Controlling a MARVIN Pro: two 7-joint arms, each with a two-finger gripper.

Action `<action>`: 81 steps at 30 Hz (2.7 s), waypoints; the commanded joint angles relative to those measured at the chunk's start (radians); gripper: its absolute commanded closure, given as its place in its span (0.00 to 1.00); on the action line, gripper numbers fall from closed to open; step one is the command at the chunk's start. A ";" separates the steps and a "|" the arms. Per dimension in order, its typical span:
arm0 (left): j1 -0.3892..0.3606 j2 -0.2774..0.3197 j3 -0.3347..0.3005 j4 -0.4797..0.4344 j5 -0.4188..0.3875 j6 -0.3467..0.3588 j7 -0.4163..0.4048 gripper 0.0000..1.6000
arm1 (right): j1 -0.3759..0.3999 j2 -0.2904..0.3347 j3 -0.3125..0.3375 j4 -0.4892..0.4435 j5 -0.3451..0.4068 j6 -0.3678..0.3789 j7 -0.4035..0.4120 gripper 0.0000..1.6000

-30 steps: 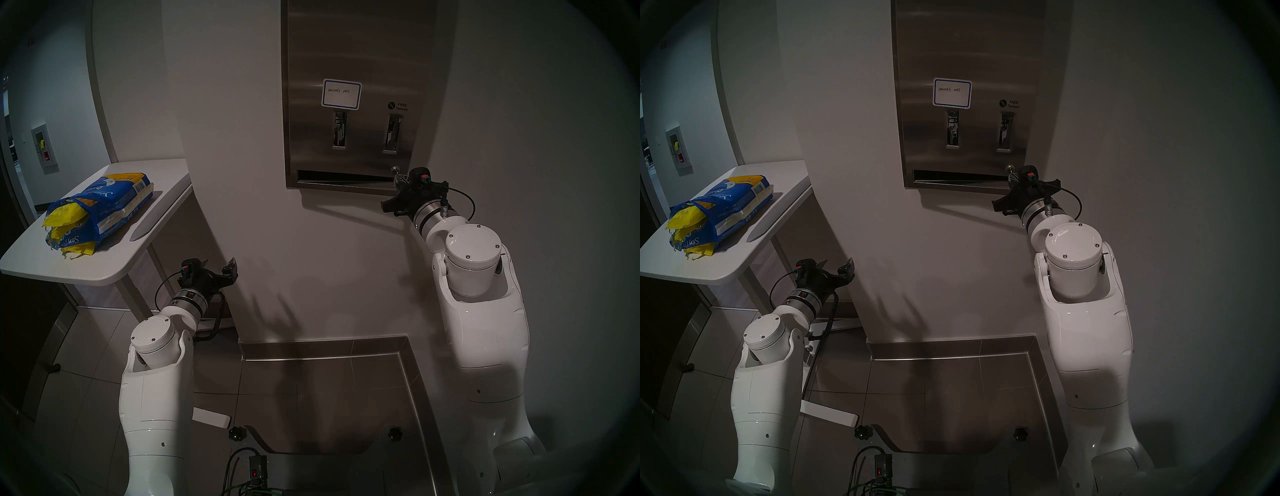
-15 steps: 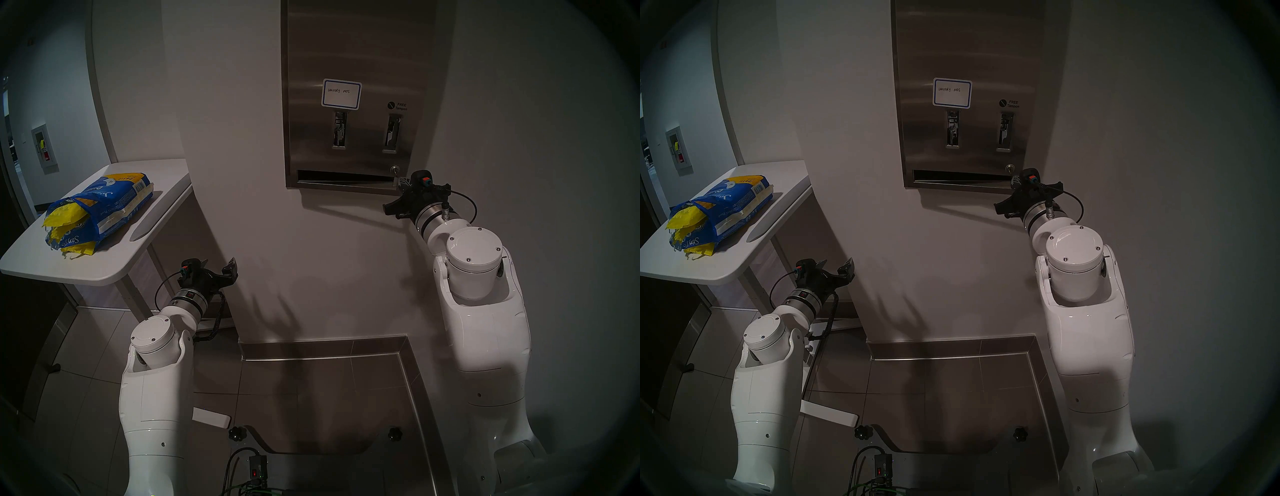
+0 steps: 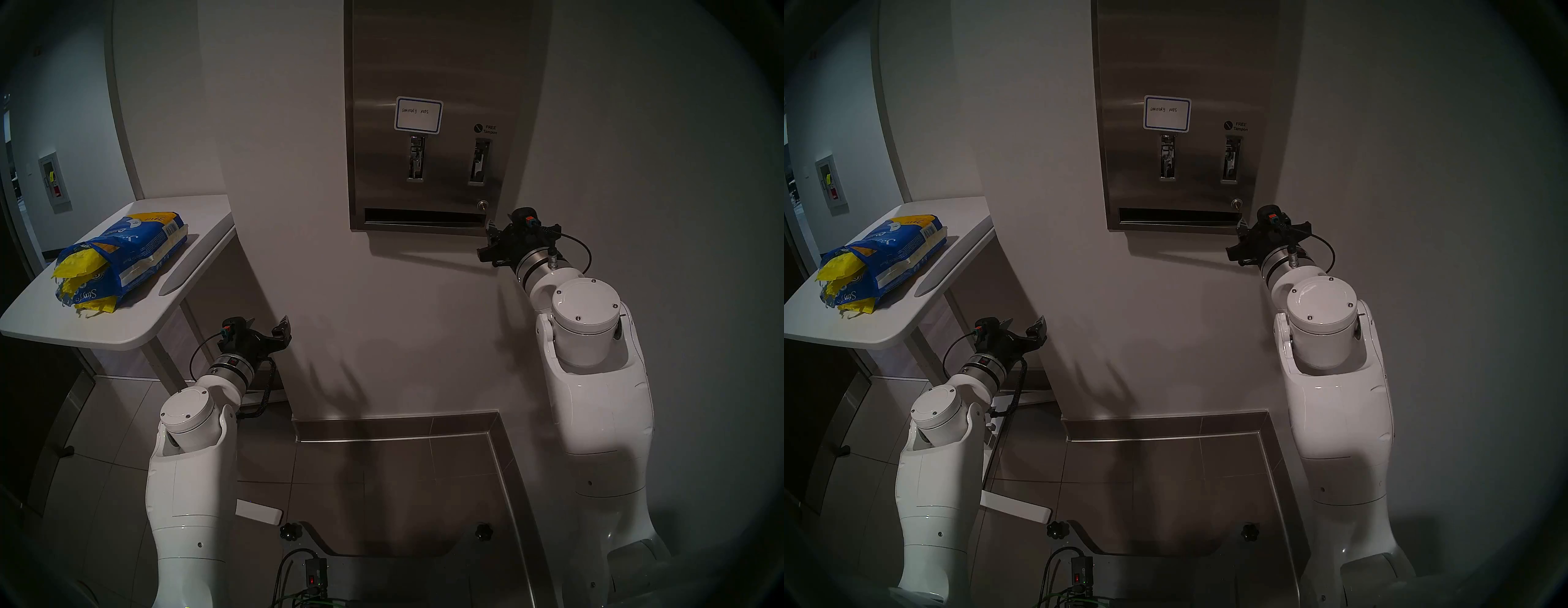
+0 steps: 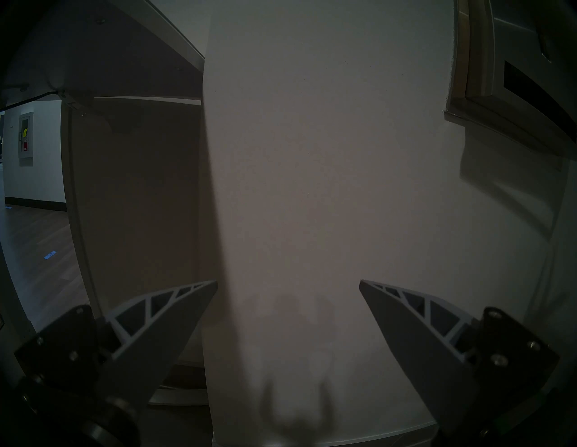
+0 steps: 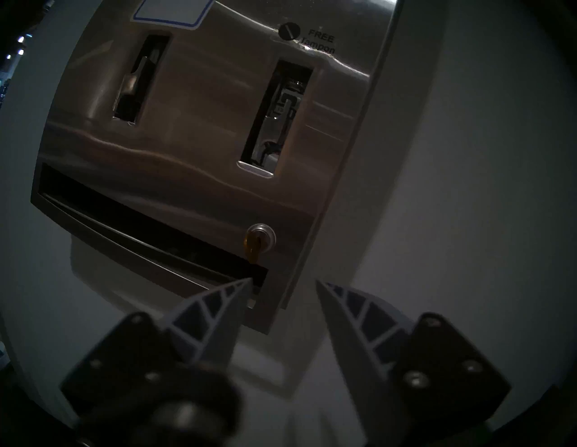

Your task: Open the dispenser door, put the pads inside, close the door

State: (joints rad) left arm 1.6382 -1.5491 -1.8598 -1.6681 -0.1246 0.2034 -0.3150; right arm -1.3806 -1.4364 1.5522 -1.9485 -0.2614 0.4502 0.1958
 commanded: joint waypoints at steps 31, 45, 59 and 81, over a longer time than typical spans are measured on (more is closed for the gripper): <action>-0.008 0.001 0.002 -0.011 0.000 -0.001 0.002 0.00 | 0.117 0.027 0.025 0.207 0.035 -0.131 0.027 0.58; -0.008 0.001 0.002 -0.011 0.000 -0.001 0.002 0.00 | 0.126 0.036 0.038 0.228 0.036 -0.136 0.027 1.00; -0.008 0.001 0.002 -0.010 0.000 -0.001 0.002 0.00 | 0.185 0.080 0.049 0.310 0.025 -0.179 0.053 1.00; -0.008 0.001 0.002 -0.010 0.000 -0.001 0.002 0.00 | 0.291 0.109 0.093 0.461 0.084 -0.249 0.158 1.00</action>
State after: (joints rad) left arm 1.6385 -1.5486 -1.8593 -1.6678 -0.1253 0.2034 -0.3150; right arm -1.1601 -1.3452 1.6482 -1.5075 -0.1921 0.2363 0.3241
